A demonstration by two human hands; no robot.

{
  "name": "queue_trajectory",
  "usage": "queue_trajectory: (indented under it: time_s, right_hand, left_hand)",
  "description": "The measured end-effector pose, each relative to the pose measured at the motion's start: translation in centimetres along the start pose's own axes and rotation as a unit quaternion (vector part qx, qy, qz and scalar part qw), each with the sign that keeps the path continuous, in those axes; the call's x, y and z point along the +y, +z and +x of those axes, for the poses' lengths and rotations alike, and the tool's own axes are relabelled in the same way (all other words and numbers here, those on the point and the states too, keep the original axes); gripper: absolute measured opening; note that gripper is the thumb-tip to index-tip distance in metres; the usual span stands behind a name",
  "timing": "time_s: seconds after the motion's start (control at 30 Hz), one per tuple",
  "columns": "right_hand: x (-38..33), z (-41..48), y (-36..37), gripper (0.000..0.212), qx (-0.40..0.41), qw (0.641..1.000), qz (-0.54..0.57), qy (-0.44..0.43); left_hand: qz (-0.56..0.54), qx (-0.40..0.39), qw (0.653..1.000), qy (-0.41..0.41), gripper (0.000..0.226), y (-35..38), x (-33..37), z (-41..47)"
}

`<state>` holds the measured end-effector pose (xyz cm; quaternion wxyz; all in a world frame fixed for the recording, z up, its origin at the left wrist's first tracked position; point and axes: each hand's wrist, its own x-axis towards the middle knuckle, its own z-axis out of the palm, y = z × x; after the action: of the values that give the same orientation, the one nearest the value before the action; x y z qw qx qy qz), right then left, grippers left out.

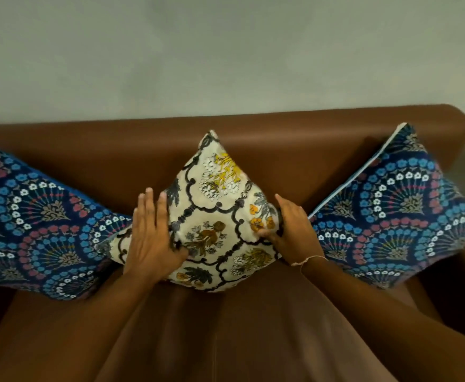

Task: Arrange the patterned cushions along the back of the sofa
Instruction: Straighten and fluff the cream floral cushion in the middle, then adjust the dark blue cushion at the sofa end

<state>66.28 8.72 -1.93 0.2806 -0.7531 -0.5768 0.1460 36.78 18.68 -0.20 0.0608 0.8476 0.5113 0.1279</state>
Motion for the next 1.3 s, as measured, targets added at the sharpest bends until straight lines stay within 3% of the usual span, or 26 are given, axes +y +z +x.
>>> queue_trajectory:
  time_s: [0.13,0.27,0.37,0.47,0.53,0.6,0.7,0.8,0.97,1.1,1.3]
  right_hand:
    - [3.9,-1.3,-6.2,0.088,0.083,0.994,-0.02,-0.061]
    - [11.3,-0.7,-15.3,0.099,0.096,0.99,-0.089,-0.054]
    - [17.2,-1.0,-20.8,0.124,0.061,0.987,-0.147,-0.02]
    - [23.9,-1.9,-24.0,0.156,0.03,0.989,-0.118,0.081]
    - [27.6,-2.5,-25.0,0.165,-0.019,0.984,-0.105,0.145]
    - [30.6,-3.0,-24.6,0.165,-0.073,0.973,-0.108,0.19]
    - [33.2,-3.3,-22.7,0.154,-0.092,0.97,-0.094,0.203]
    - [33.2,-3.6,-22.0,0.127,-0.044,0.972,-0.036,0.228]
    - [32.8,-3.6,-22.2,0.128,0.015,0.981,-0.033,0.189]
    - [32.9,-4.4,-20.4,0.12,0.085,0.975,-0.015,0.204]
    - [32.4,-4.4,-18.4,0.119,0.109,0.962,-0.038,0.248]
  left_hand:
    - [-0.052,0.084,0.99,0.097,0.109,0.1,9.8,-2.2]
    - [-0.068,0.054,0.984,0.158,0.104,3.3,19.4,-0.5]
    - [-0.1,0.0,0.982,0.158,0.104,5.9,24.5,1.9]
    - [-0.105,-0.108,0.979,0.136,0.119,8.7,28.1,4.1]
    - [-0.107,-0.198,0.97,0.092,0.132,10.4,29.8,5.2]
    - [-0.11,-0.238,0.964,0.038,0.143,11.9,31.2,6.2]
    - [-0.128,-0.184,0.974,-0.006,0.139,13.5,33.3,6.8]
    - [-0.155,-0.121,0.98,-0.017,0.122,13.8,34.7,6.6]
    - [-0.173,-0.052,0.983,0.037,0.109,12.5,33.9,6.4]
    - [-0.099,0.014,0.991,0.09,0.097,13.4,33.8,6.0]
    - [-0.055,-0.025,0.995,0.077,0.105,14.4,34.0,7.2]
